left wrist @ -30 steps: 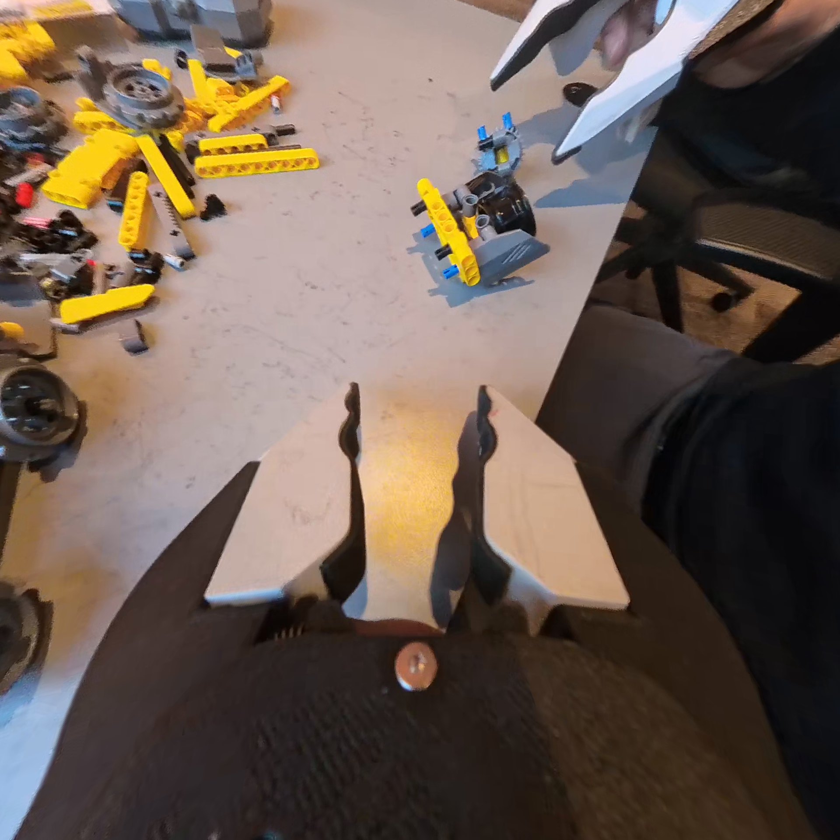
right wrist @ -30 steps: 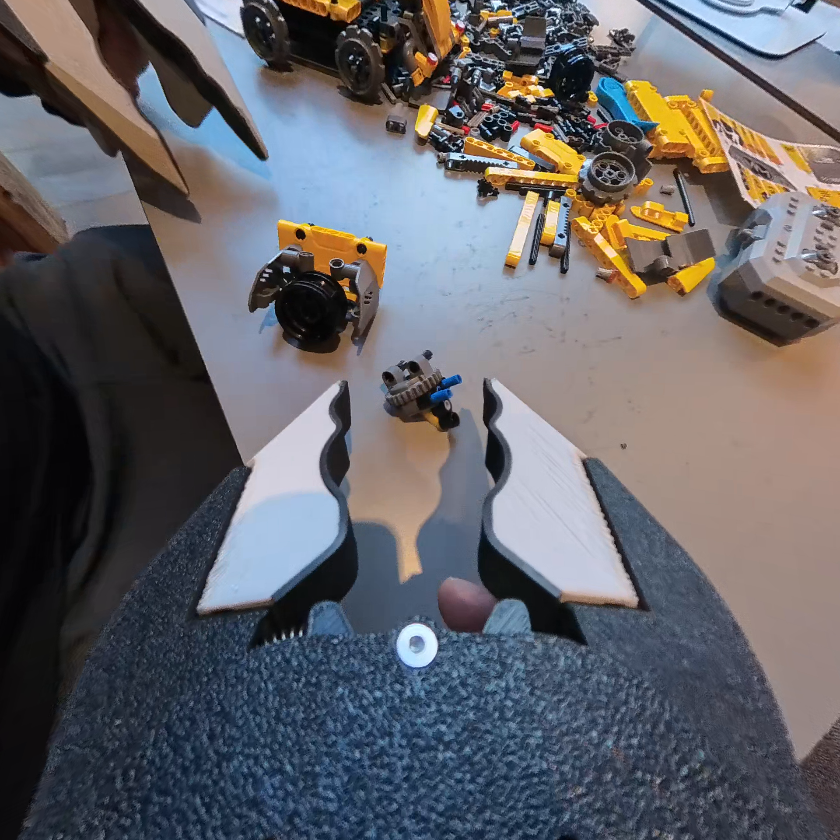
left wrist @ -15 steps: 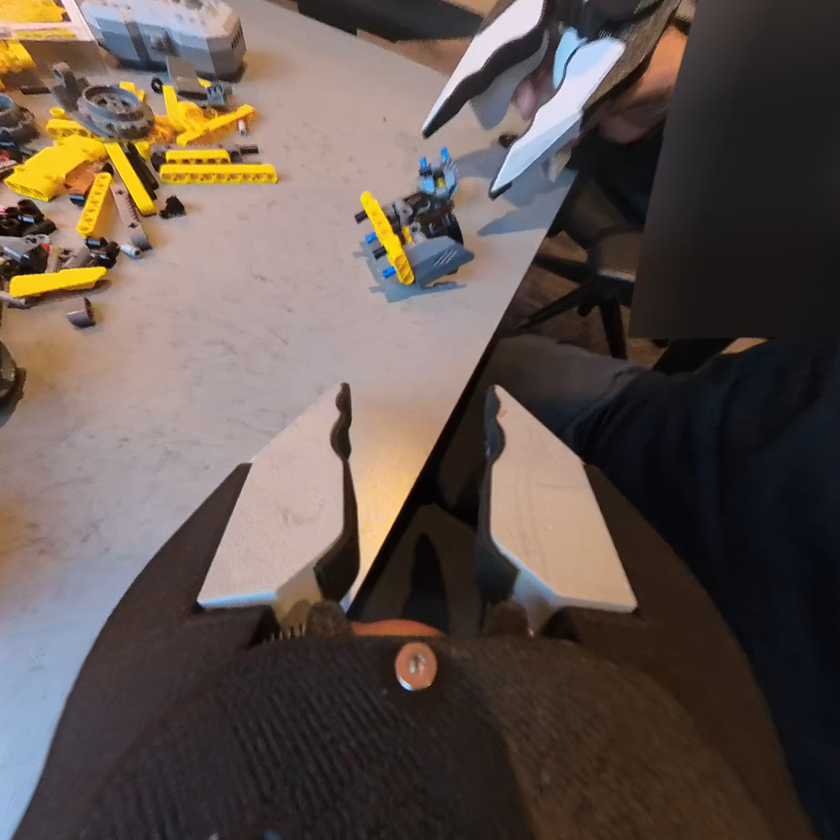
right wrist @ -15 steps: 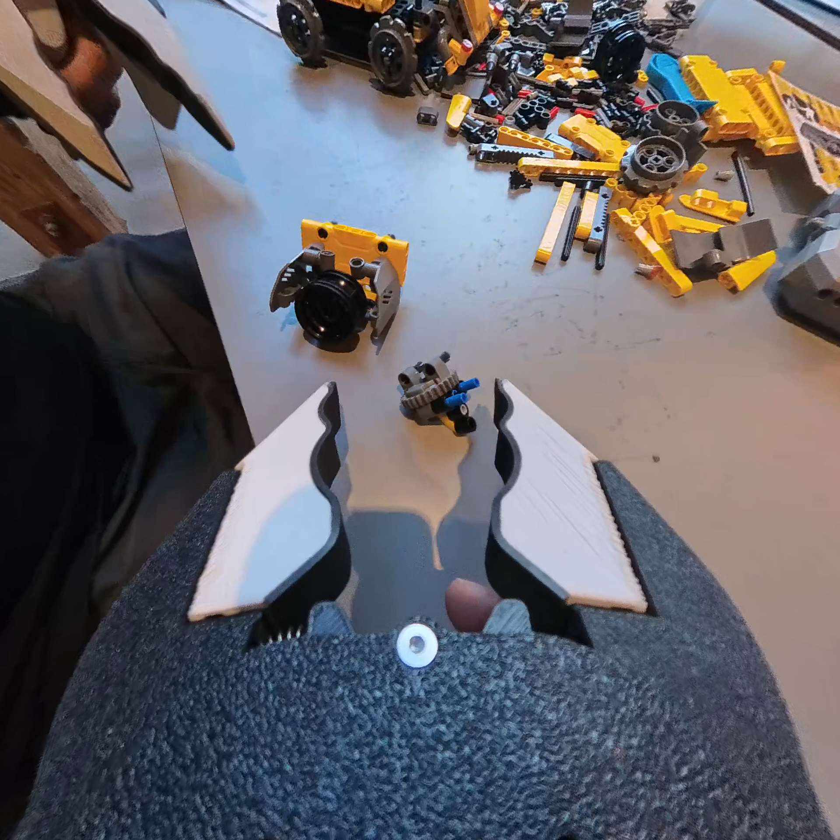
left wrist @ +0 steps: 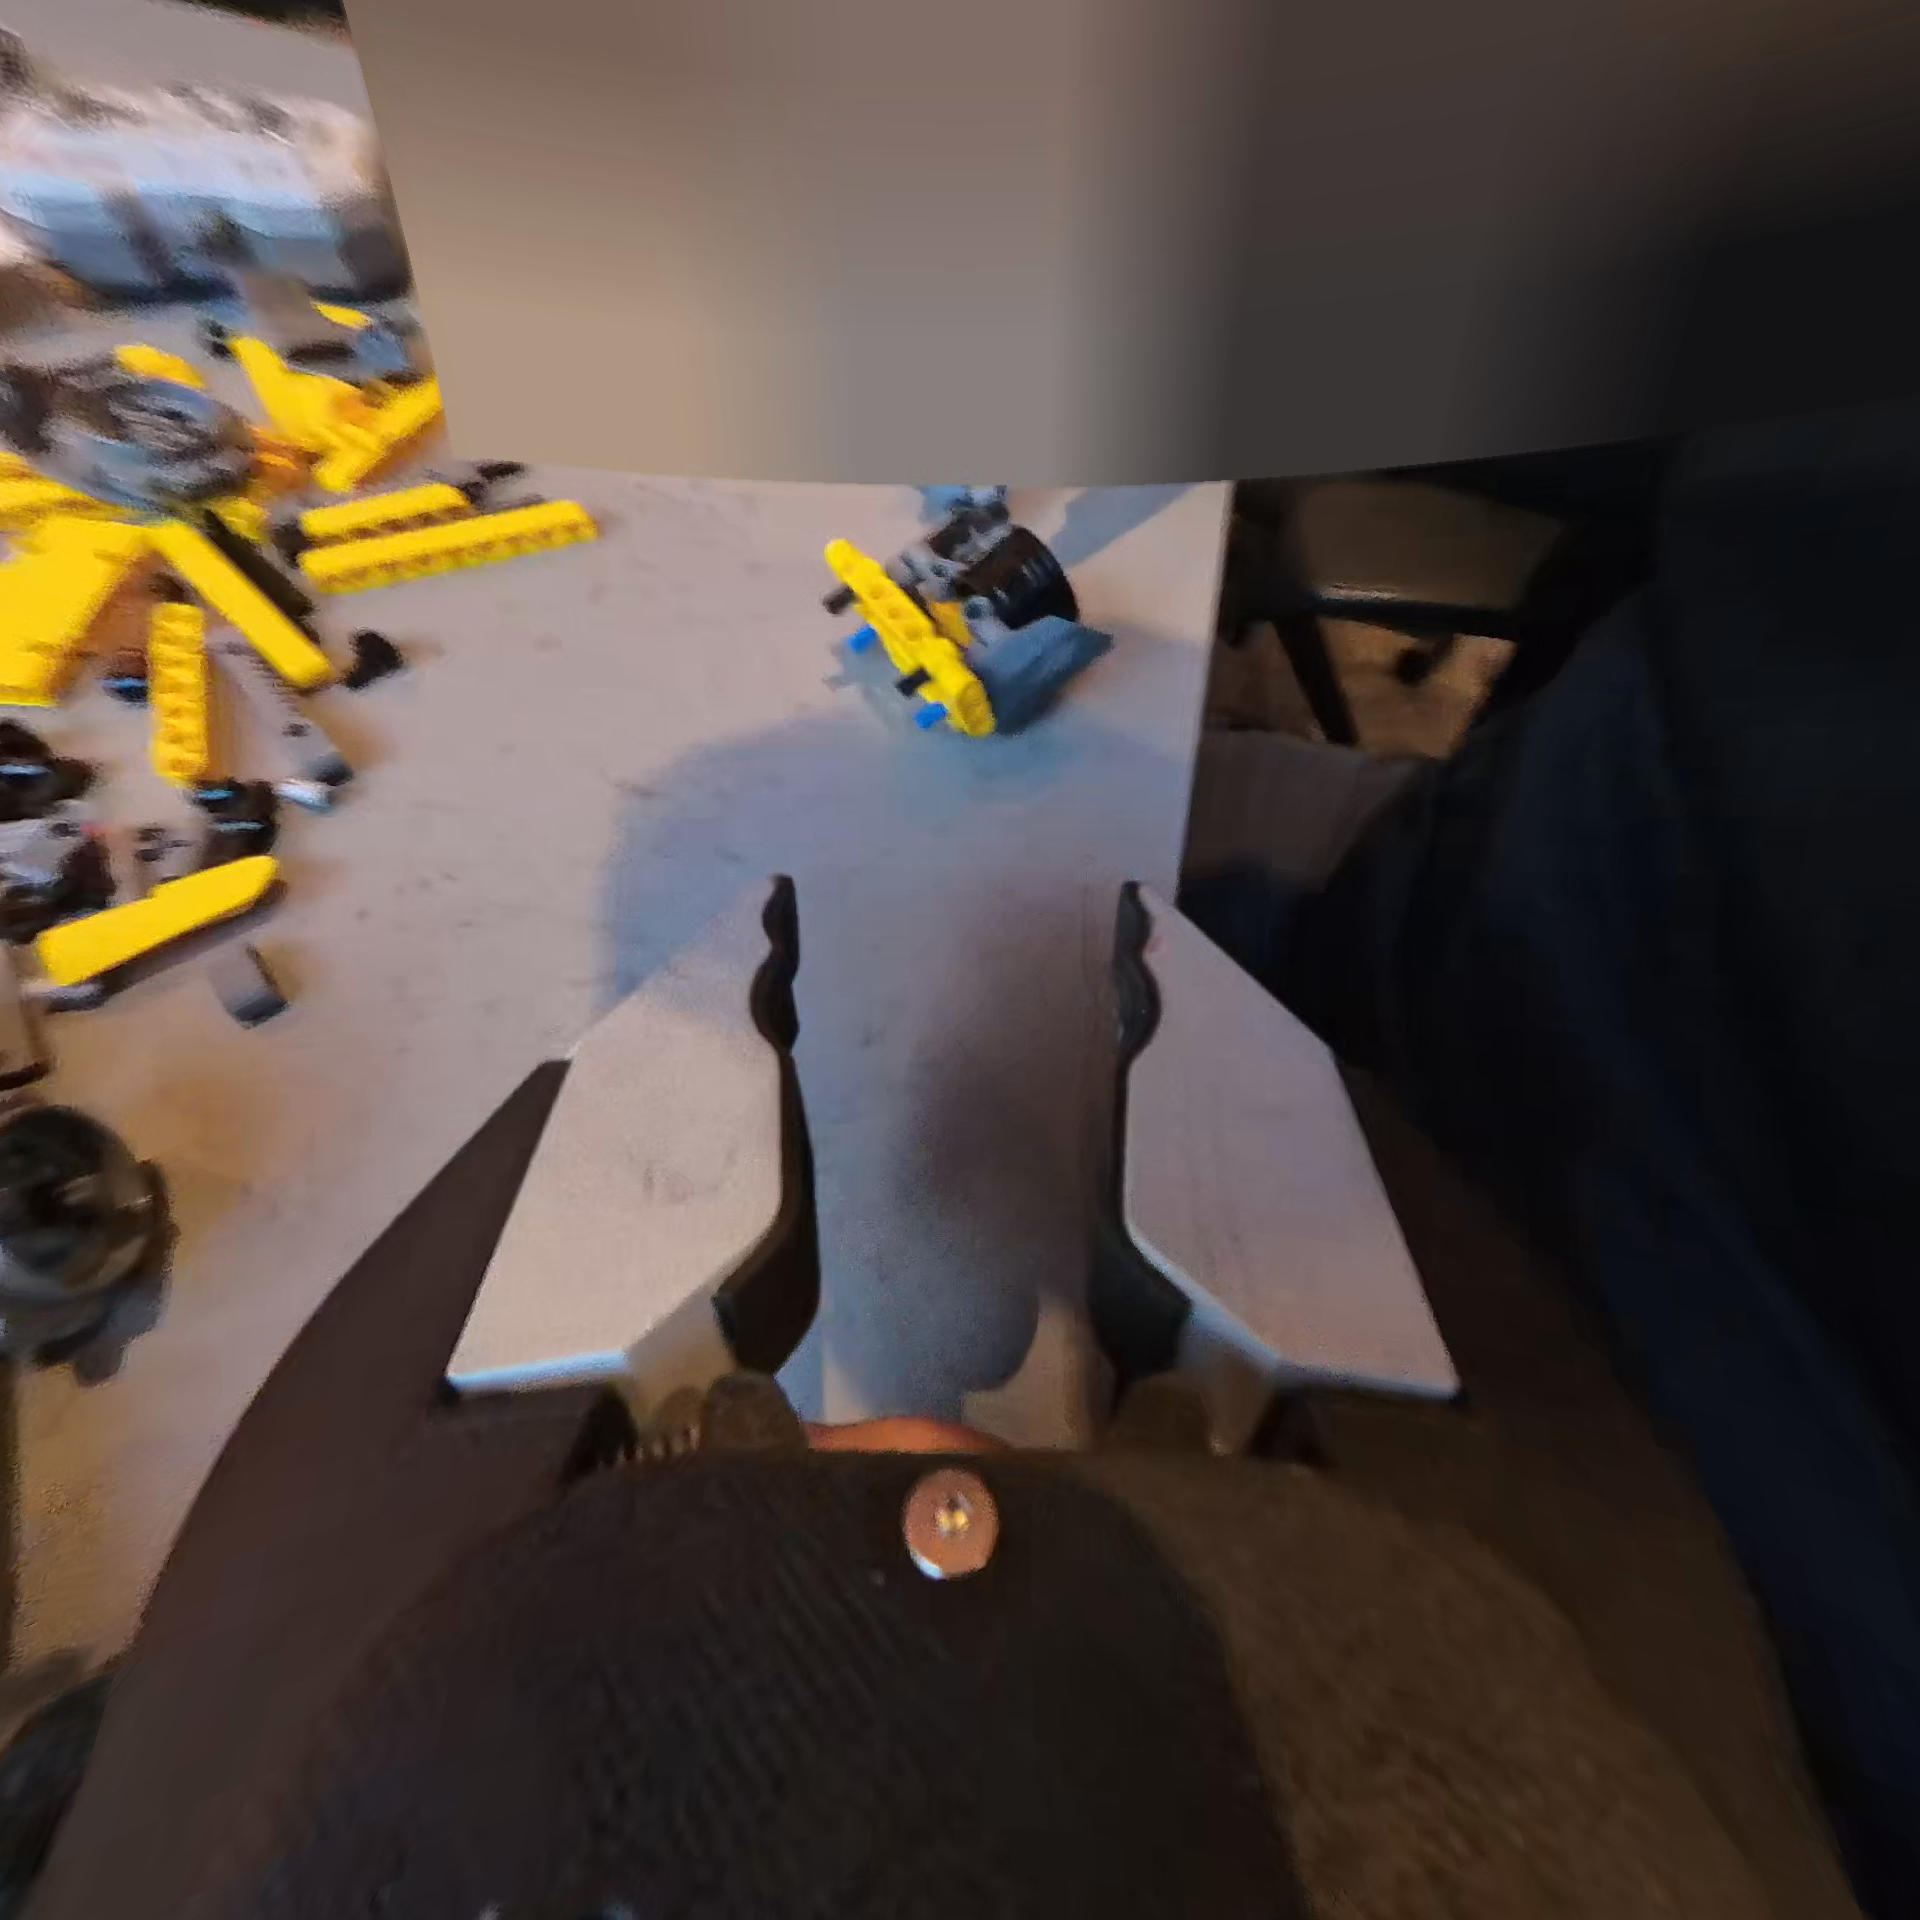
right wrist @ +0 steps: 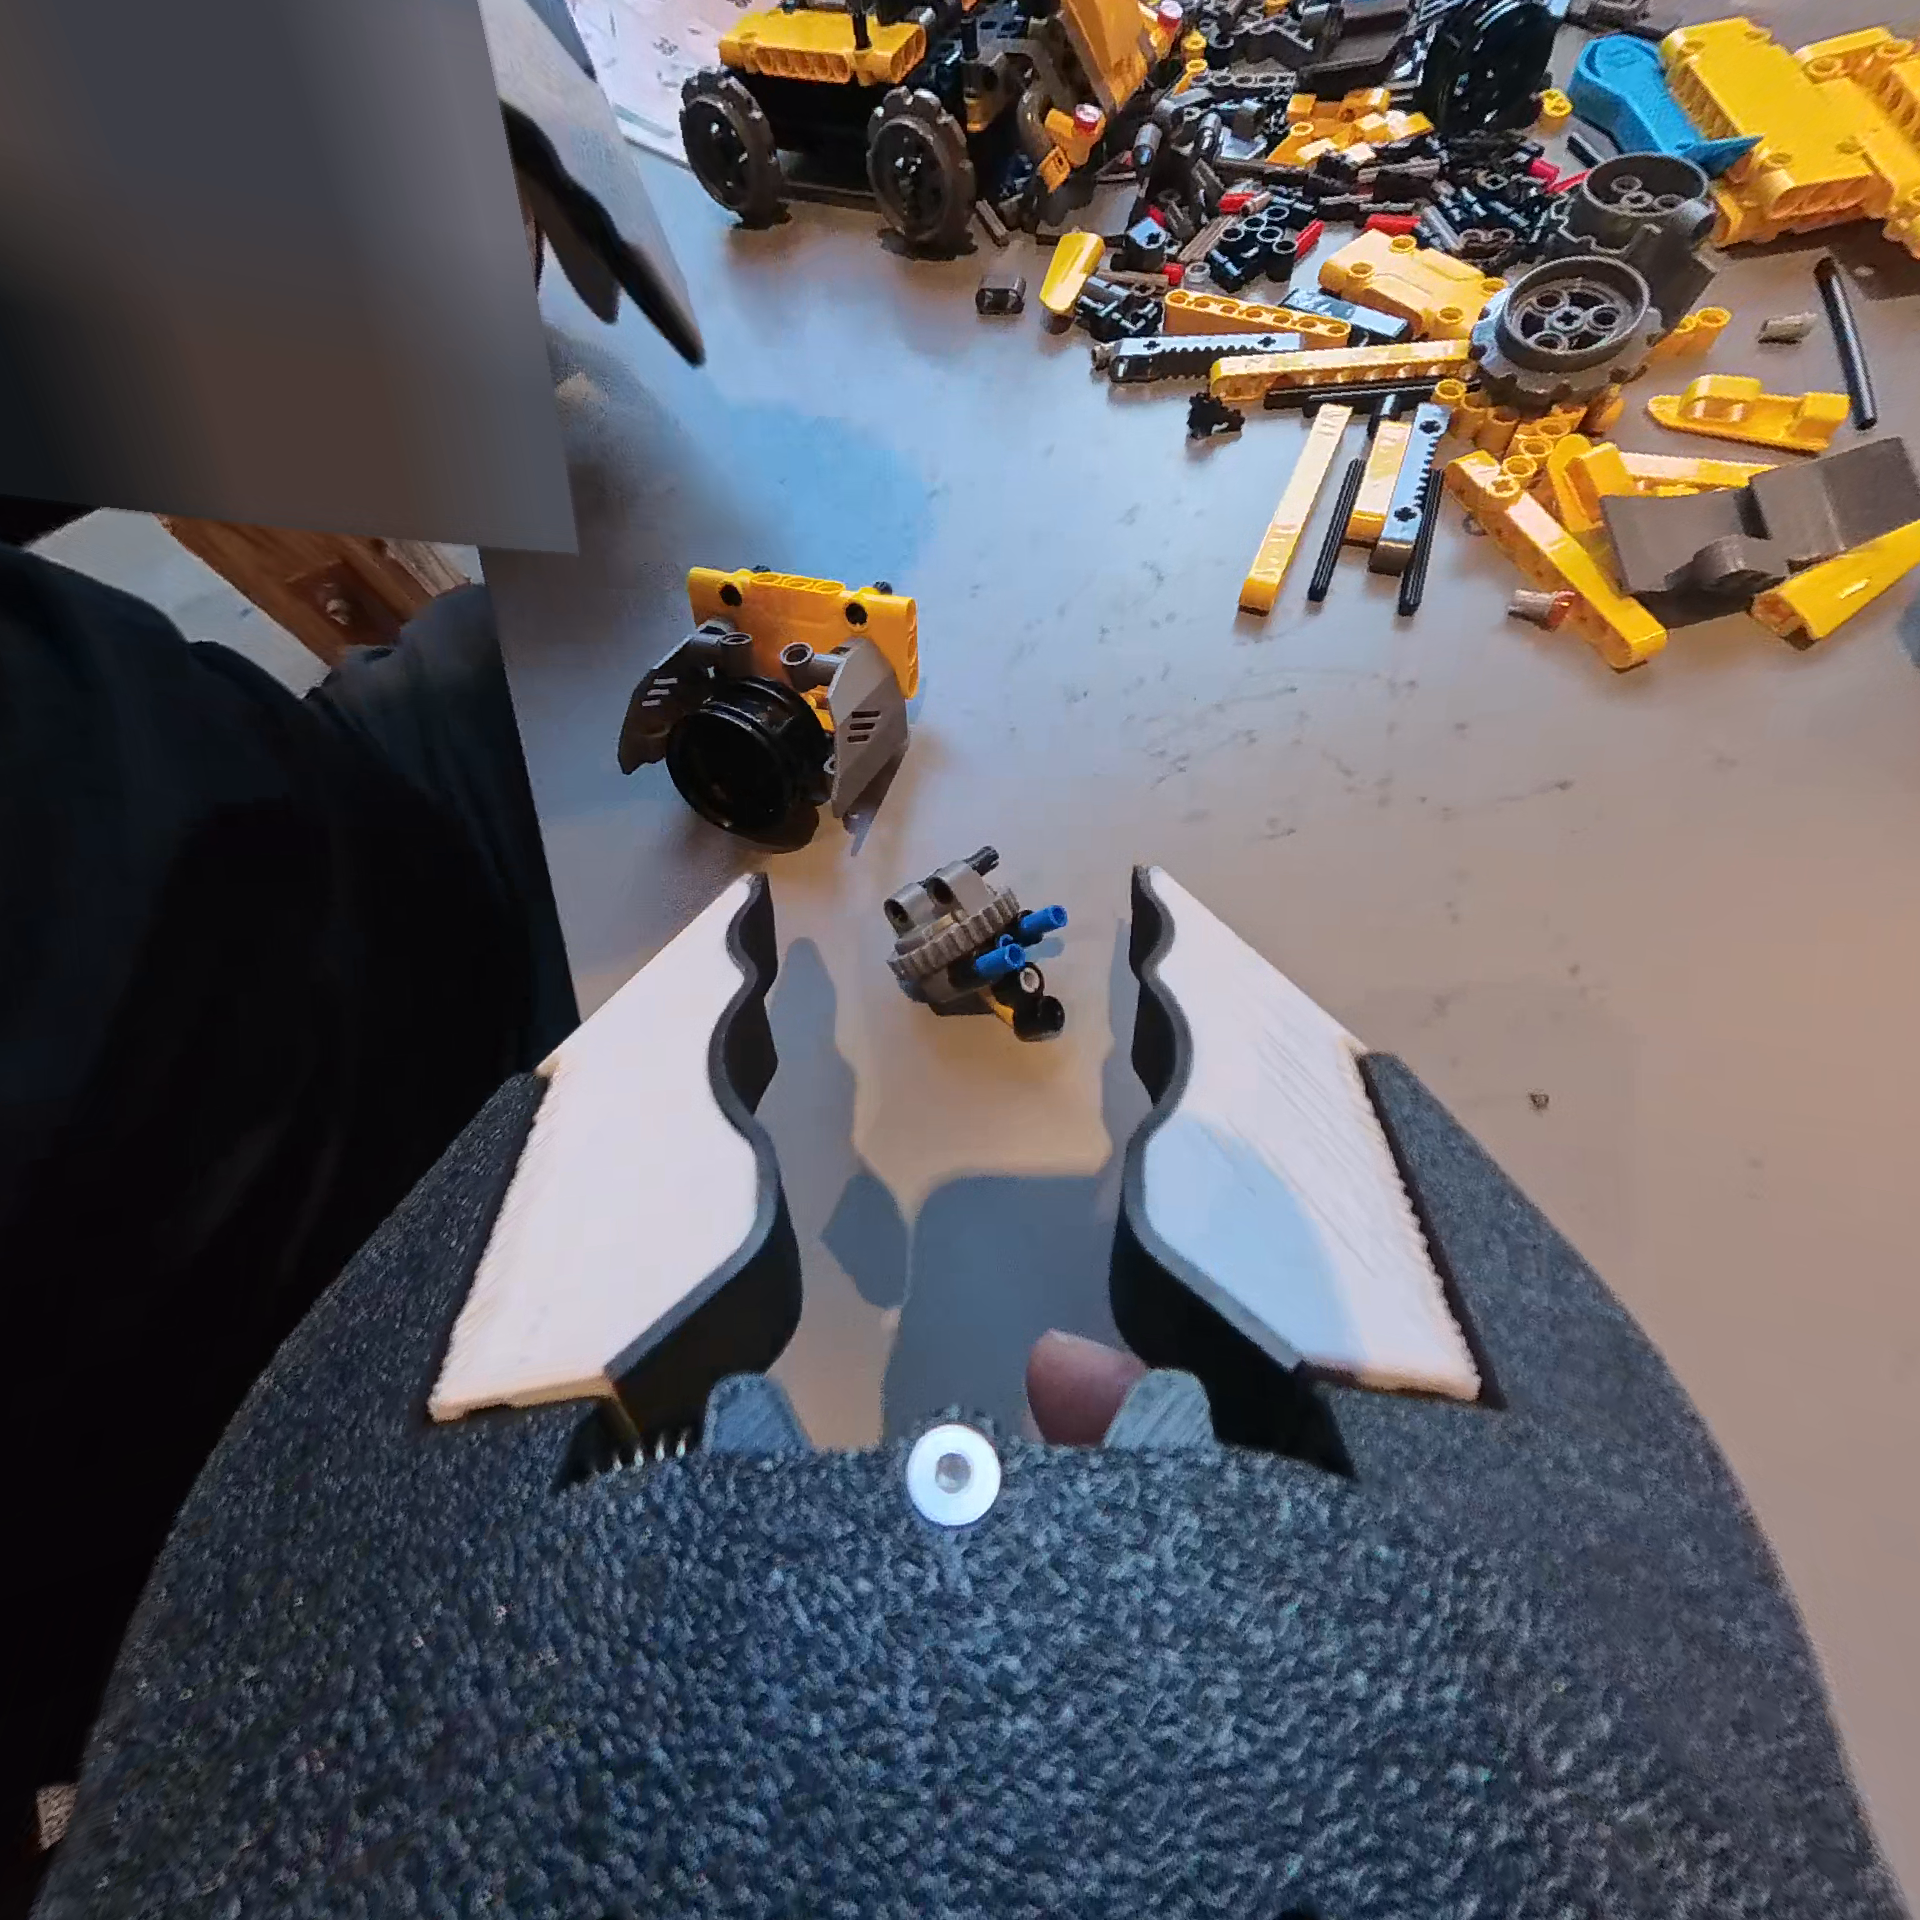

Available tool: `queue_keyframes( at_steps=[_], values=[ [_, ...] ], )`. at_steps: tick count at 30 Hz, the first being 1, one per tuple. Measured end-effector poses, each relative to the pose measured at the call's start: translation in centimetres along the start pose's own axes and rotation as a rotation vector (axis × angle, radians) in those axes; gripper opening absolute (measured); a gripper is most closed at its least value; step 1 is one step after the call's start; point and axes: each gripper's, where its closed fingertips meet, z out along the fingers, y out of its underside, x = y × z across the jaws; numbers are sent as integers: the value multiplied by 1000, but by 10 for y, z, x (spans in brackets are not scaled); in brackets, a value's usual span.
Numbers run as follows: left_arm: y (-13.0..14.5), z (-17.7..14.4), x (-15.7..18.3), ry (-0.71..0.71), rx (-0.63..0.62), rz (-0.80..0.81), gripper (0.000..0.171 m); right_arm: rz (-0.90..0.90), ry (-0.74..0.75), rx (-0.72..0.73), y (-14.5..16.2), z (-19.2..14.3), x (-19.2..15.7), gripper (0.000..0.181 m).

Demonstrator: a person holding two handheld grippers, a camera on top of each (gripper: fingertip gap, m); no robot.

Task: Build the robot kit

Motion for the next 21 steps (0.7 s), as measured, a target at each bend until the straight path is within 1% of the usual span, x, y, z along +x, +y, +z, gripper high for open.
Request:
queue_keyframes(
  at_steps=[3,6,7,9,13,21],
  values=[
    [-5,2,4,103,18,-46,59,-4,-13,-22,3,2,-2,68],
    [-10,1,1,114,50,-60,57,-26,-28,-59,7,6,-6,64],
    [-11,2,1,104,52,-49,56,-39,-34,-71,9,7,-8,58],
    [-10,3,1,87,46,-28,55,-70,-44,-88,11,8,-12,33],
    [-10,6,-2,55,36,-27,55,-98,-26,-68,7,9,-10,28],
    [-15,1,-10,-10,83,-32,54,-103,15,-45,0,13,-3,28]
  ],
)
